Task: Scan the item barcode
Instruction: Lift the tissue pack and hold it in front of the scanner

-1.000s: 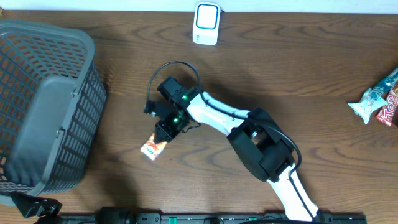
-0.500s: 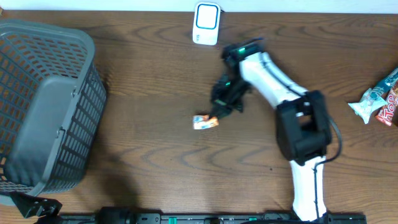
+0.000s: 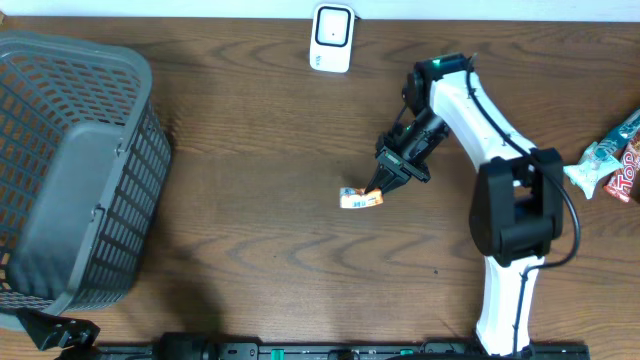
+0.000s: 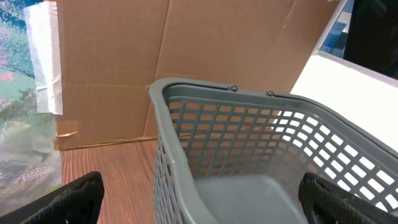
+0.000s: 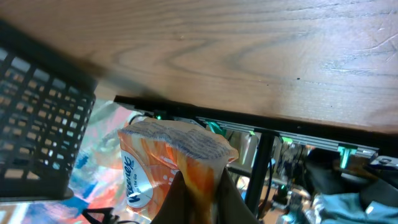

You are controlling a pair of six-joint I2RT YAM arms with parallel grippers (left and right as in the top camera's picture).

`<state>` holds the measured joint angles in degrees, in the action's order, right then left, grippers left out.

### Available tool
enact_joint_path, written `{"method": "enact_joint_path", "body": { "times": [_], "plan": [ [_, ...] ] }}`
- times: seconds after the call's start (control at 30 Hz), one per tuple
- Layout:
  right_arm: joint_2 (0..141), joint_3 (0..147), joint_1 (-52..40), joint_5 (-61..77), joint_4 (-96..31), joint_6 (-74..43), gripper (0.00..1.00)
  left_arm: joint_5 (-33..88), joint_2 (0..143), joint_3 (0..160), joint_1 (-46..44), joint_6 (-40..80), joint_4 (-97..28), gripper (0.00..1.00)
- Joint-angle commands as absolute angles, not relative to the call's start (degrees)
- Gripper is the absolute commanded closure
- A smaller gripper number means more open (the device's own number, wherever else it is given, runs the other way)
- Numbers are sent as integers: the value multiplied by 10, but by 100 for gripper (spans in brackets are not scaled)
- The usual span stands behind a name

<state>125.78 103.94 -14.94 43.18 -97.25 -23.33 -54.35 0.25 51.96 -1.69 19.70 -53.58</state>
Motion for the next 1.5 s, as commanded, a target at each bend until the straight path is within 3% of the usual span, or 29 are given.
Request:
{"method": "enact_joint_path", "body": {
  "times": [0.0, 0.23, 0.4, 0.5, 0.7, 0.83, 0.97, 1.33, 1.47],
  "plan": [
    [1177, 1033, -151, 436, -975, -205, 99, -551, 2, 515, -17, 203, -535, 0],
    [1044, 973, -152, 334, -962, -207, 99, -551, 2, 515, -17, 203, -535, 0],
    [936, 876, -160, 329, -851, -227, 99, -551, 2, 515, -17, 205, -535, 0],
    [874, 800, -163, 291, -738, -280, 99, -551, 2, 515, -17, 205, -535, 0],
    [789, 622, -191, 69, -415, -426, 98, -551, 2, 515, -17, 205, -533, 0],
    [807, 511, -217, 27, -118, -404, 99, -551, 2, 515, -17, 205, -533, 0],
    [849, 456, -230, 24, 96, -335, 99, -551, 2, 515, -17, 205, -533, 0],
    [1050, 465, -237, 16, 517, -194, 99, -551, 2, 515, -17, 214, -533, 0],
    [1124, 522, -237, 6, 557, -155, 99, -551, 2, 515, -17, 214, -533, 0]
  ]
}}
